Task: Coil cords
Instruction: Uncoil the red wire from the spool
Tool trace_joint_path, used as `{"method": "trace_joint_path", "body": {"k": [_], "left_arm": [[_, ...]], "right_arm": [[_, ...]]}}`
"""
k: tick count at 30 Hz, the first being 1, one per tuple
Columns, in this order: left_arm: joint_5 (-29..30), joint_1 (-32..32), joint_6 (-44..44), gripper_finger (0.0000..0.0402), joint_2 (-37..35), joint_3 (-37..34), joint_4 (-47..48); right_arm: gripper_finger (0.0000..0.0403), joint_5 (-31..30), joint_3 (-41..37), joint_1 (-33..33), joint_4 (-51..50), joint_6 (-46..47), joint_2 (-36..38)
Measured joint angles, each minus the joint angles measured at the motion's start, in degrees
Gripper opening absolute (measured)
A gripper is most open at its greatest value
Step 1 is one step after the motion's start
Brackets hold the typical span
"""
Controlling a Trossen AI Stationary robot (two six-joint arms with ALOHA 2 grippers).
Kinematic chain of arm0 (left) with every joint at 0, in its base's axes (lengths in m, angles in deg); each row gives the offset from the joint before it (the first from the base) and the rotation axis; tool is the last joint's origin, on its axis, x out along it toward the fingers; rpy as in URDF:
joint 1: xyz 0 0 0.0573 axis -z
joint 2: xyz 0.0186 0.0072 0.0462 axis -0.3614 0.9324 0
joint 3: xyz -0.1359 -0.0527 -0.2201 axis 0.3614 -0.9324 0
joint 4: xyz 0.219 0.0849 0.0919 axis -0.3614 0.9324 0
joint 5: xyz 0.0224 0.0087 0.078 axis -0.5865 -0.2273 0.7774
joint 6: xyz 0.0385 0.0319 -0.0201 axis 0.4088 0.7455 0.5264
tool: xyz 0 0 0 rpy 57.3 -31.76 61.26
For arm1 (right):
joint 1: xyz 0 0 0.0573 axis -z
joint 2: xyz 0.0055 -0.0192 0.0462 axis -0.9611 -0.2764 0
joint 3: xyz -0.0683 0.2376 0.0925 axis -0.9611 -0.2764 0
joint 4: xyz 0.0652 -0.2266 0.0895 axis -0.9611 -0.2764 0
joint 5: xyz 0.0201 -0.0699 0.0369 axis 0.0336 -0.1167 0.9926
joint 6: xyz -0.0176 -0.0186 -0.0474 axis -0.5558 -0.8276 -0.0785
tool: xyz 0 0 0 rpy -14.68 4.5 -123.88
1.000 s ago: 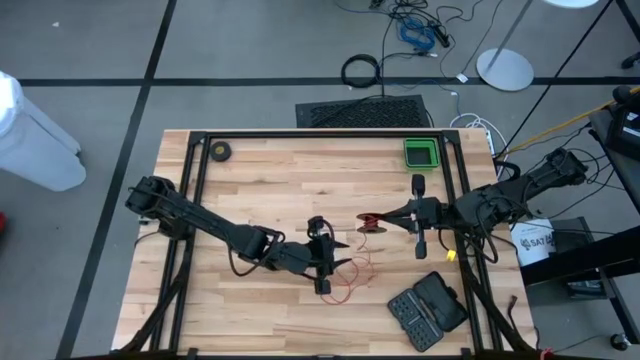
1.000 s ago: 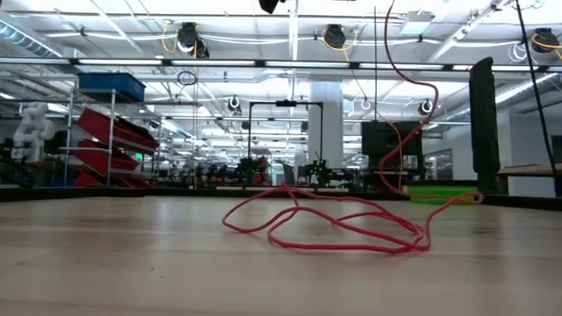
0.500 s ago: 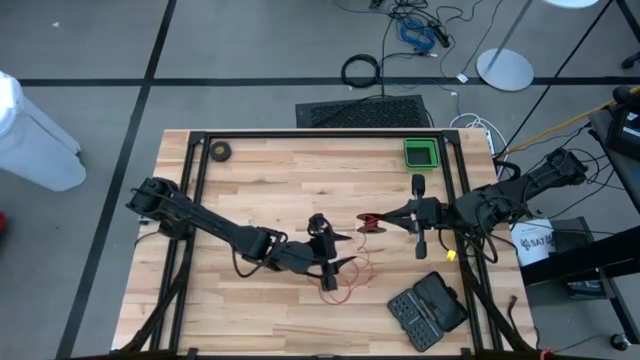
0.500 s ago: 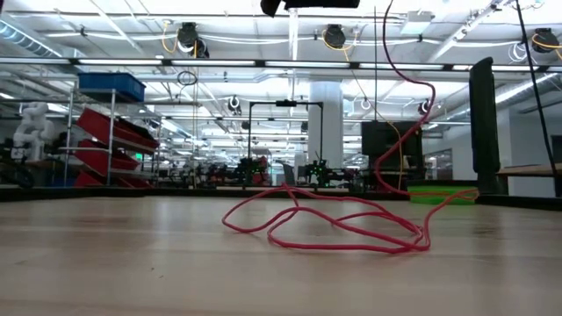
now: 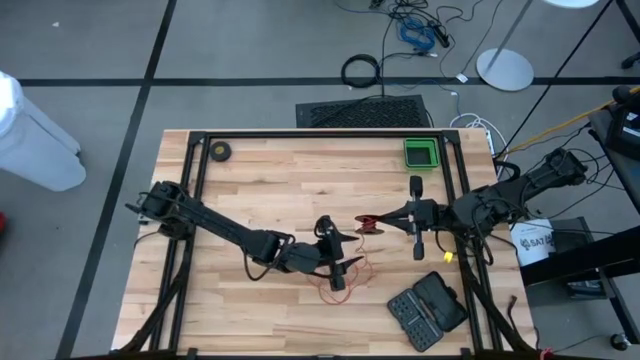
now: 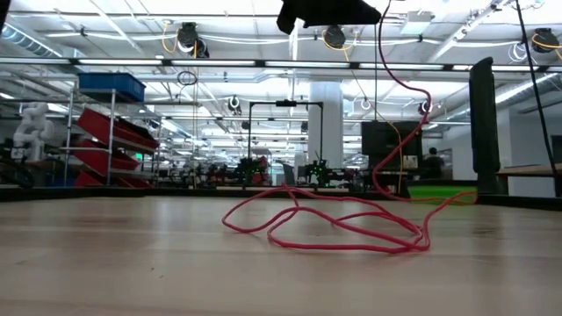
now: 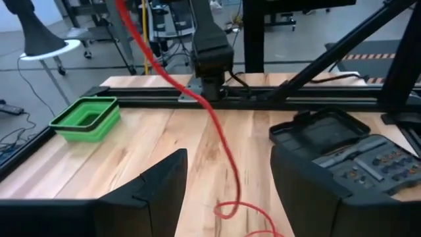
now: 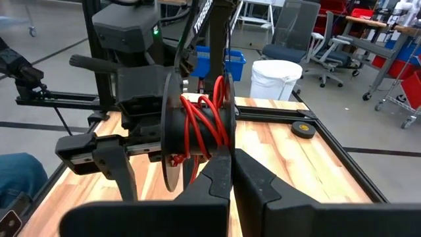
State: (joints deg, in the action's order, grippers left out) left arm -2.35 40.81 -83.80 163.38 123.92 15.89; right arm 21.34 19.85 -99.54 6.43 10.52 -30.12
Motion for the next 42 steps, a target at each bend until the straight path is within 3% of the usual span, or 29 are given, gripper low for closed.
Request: {"method": "trace_joint_path", "body": {"k": [21,35,42], "left_arm": [[-0.2,-0.5,-1.4,0.0221,0.5,0.0,-0.7],[-3.4,-1.6,-1.1,0.0110,2.7,0.0,-3.5],[-3.4,-1.6,-0.1,0.0094,2.6,0.0,-3.1]], "right_arm": [[0.0000,0.0,0.0,0.0,0.0,-0.2,-0.1],[0.0000,0.0,0.0,0.0,0.0,-0.1,-0.1],[0.0000,0.0,0.0,0.0,0.0,-0.1,-0.1]]}}
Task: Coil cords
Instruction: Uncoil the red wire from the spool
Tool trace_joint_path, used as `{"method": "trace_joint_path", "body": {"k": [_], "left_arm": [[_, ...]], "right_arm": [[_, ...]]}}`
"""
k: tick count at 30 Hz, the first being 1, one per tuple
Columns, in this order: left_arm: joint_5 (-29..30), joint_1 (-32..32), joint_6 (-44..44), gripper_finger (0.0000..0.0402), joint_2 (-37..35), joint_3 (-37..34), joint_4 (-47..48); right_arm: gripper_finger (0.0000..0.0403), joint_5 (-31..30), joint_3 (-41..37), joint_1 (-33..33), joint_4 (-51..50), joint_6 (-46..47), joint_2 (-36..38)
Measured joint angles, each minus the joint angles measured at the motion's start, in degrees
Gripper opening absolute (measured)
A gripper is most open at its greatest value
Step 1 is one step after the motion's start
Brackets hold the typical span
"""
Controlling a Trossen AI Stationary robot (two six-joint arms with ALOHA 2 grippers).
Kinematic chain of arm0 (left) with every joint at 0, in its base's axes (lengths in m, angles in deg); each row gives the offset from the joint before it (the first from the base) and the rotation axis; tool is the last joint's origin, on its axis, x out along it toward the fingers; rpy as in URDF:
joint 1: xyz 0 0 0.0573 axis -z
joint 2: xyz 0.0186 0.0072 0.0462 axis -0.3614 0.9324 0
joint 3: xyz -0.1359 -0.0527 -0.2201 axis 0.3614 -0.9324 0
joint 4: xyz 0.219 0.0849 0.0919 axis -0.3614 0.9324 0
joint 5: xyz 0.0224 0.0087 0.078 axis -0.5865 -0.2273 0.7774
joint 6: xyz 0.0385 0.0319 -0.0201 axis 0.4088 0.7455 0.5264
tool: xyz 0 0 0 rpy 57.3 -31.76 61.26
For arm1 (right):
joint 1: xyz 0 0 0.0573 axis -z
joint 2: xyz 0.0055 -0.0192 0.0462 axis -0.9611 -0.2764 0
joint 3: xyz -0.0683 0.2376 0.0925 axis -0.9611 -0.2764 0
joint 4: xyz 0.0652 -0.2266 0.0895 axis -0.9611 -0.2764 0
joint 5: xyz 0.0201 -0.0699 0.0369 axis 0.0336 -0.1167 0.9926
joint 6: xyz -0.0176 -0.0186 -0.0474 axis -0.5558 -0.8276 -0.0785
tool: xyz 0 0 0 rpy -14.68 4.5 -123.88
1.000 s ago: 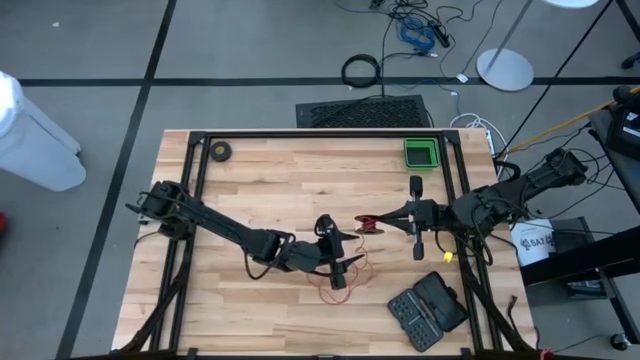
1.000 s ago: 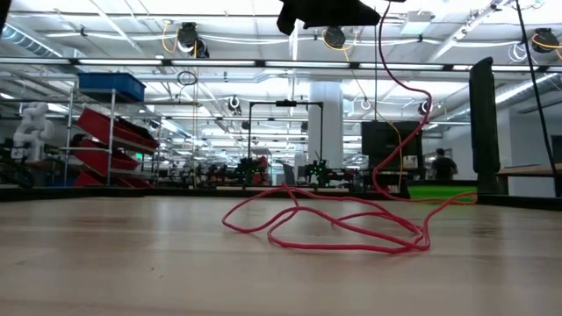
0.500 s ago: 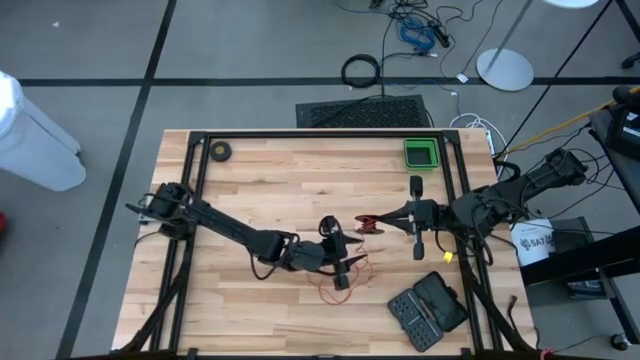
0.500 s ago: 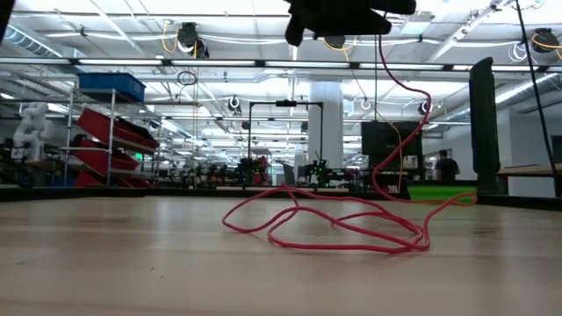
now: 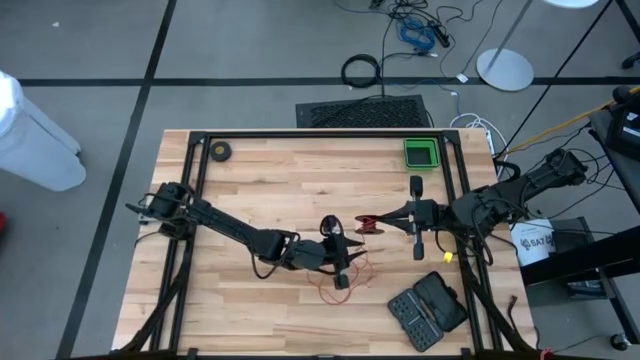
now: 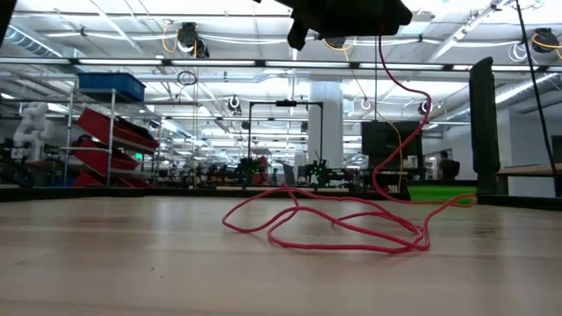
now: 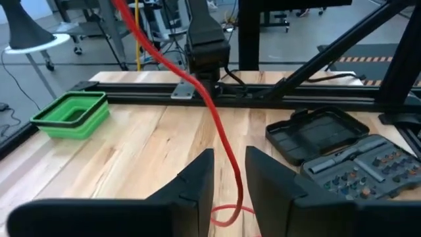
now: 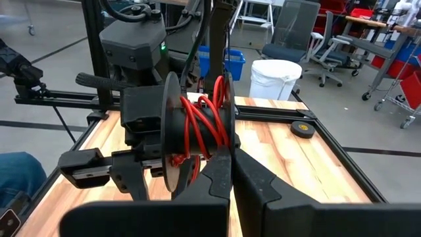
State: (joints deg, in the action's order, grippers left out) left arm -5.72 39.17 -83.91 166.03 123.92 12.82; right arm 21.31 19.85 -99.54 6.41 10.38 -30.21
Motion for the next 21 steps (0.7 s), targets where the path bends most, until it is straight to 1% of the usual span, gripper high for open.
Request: {"method": "trace_joint_path", "body": {"k": [4,14,17,21], "left_arm": [[1.0,0.1,1.6,0.0093,0.0,0.0,0.0],[1.9,0.2,1.7,0.0090,0.0,0.0,1.5],[1.9,0.2,1.7,0.0075,0.0,0.0,1.5],[1.9,0.2,2.1,0.0036,0.0,0.0,1.7]], "right_arm": [[0.0000,0.0,0.0,0.0,0.0,0.0,0.0],[0.0000,0.0,0.0,0.0,-0.7,-0.1,0.0],[0.0000,0.0,0.0,0.0,-0.7,-0.1,0.0],[0.0000,0.0,0.0,0.0,-0.7,-0.2,0.0]]}}
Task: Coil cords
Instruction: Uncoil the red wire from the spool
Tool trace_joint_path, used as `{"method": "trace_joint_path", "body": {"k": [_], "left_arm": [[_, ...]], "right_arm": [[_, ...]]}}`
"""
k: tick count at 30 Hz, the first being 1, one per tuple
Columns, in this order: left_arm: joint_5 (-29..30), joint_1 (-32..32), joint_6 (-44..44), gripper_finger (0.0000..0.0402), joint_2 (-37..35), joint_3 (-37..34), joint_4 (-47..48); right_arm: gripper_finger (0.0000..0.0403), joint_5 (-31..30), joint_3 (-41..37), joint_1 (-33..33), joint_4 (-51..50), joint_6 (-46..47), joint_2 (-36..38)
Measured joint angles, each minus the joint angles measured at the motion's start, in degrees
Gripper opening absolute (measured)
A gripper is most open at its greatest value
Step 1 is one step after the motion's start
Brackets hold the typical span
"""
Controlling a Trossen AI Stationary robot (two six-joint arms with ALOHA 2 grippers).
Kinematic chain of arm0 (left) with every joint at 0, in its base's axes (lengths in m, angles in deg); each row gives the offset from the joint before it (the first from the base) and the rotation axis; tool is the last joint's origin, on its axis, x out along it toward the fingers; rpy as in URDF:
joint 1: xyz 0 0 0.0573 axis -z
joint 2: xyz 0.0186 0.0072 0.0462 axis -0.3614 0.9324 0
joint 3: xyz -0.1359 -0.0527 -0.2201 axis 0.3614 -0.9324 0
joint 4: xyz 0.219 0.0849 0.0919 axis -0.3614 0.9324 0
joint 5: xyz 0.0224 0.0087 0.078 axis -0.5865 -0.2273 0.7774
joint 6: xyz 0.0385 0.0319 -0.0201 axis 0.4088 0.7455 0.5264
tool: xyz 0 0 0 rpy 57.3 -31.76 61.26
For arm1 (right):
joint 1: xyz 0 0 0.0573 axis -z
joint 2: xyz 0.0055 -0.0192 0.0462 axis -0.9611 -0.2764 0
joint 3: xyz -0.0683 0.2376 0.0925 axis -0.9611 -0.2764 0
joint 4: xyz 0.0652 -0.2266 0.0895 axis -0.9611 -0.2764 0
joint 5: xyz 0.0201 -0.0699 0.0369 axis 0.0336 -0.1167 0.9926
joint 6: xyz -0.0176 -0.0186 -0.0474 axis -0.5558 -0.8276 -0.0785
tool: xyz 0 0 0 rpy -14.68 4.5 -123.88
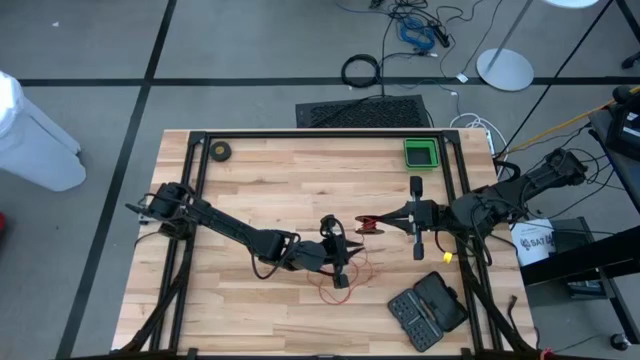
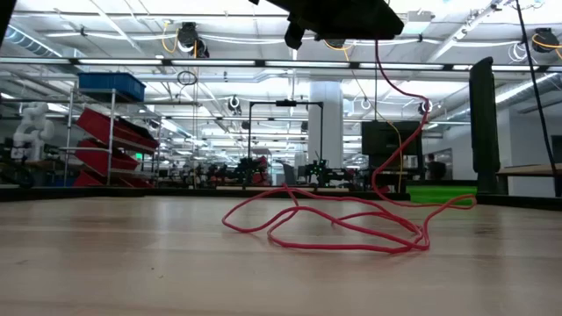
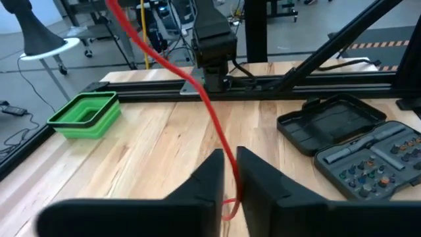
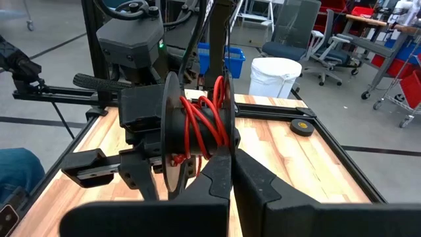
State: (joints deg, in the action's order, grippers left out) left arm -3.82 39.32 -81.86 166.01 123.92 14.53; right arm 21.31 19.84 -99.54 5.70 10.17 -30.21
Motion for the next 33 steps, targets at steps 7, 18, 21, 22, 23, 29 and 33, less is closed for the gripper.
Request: {"method": "trace_joint_path", "body": {"k": [7,18,21,22,23,29,33], "left_arm": [[0.9,0.0,-0.3,0.0009,-2.3,0.0,6.6],[4.2,0.0,-0.5,0.0004,-11.7,0.0,19.9],[4.3,0.3,-0.5,0.0004,-13.9,0.0,23.2],[4.5,0.3,-0.5,0.0004,-14.6,0.0,24.5],[4.8,0.3,-0.5,0.0003,-15.2,0.0,25.6],[5.8,0.3,0.1,0.0003,-18.2,0.0,28.7],[4.7,0.4,1.7,0.0003,-19.3,0.0,28.0]], "right_arm": [[0.0000,0.0,0.0,0.0,-0.3,0.7,0.0],[0.0000,-0.1,0.0,0.0,-6.4,10.2,-0.7],[0.0000,-0.1,0.0,0.0,-7.7,12.2,-2.2],[0.0000,-0.1,0.0,0.0,-7.5,12.4,-2.8],[0.0000,-0.1,0.0,0.0,-7.2,12.5,-3.4],[0.0000,-0.6,0.0,0.4,-6.0,12.6,-6.9],[0.0000,-3.3,0.0,1.4,-5.9,13.6,-8.6]]}}
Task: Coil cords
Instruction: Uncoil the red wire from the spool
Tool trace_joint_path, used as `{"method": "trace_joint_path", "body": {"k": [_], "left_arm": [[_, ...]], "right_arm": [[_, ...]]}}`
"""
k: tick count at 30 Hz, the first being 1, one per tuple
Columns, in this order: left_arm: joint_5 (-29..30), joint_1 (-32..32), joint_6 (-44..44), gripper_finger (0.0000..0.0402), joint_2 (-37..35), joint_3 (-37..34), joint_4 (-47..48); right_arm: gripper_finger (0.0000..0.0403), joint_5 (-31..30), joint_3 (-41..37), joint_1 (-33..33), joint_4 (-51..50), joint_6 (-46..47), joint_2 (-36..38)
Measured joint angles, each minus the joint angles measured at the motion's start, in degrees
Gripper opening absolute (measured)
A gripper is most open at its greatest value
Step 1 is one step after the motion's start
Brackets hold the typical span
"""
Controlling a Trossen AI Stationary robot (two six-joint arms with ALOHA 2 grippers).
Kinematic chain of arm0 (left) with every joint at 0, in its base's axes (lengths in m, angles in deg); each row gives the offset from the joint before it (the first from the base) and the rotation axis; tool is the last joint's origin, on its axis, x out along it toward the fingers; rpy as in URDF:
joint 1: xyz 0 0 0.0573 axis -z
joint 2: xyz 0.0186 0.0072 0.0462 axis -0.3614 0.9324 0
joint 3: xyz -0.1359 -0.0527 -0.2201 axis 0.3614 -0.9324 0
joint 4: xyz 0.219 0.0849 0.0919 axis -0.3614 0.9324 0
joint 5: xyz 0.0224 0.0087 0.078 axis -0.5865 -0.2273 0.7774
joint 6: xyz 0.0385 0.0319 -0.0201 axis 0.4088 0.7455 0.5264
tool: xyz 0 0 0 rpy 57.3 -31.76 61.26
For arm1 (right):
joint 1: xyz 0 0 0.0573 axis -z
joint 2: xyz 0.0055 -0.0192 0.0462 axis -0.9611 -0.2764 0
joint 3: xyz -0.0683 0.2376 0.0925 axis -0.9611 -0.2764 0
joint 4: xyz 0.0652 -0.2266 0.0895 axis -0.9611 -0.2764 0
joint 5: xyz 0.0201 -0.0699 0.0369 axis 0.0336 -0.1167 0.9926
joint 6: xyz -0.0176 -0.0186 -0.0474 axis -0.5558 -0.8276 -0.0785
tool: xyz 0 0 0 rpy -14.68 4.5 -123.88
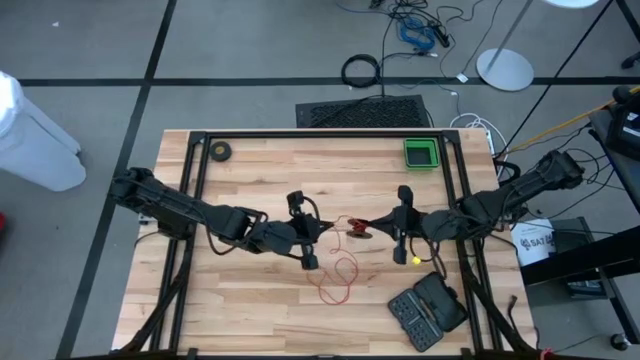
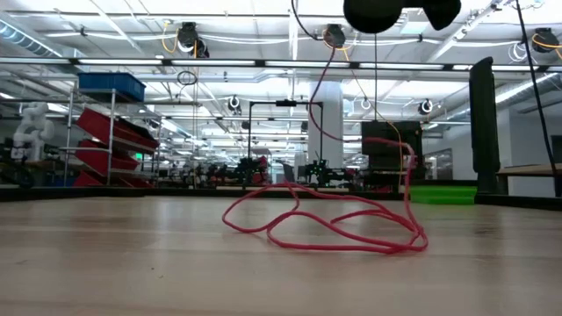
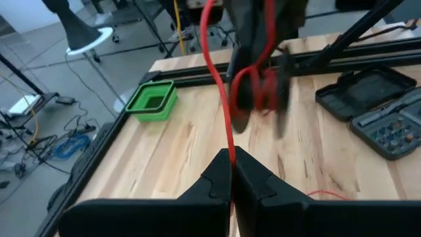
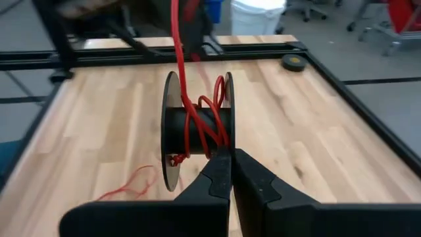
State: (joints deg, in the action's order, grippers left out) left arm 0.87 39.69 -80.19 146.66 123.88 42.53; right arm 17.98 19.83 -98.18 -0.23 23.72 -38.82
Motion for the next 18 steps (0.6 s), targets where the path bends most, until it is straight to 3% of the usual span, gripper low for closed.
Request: {"method": "trace_joint_path", "body": {"k": [12,18], "left_arm": [[-19.1,-2.6,0.3,0.0003,1.4,0.1,-3.9],[-24.2,-3.7,-0.7,0.0003,3.6,0.1,-5.3]], "right_arm": [[0.0000,-4.7,0.0,3.6,5.8,-1.7,-2.6],[0.0000,-7.4,0.0,3.9,7.0,-3.4,-2.8]]}}
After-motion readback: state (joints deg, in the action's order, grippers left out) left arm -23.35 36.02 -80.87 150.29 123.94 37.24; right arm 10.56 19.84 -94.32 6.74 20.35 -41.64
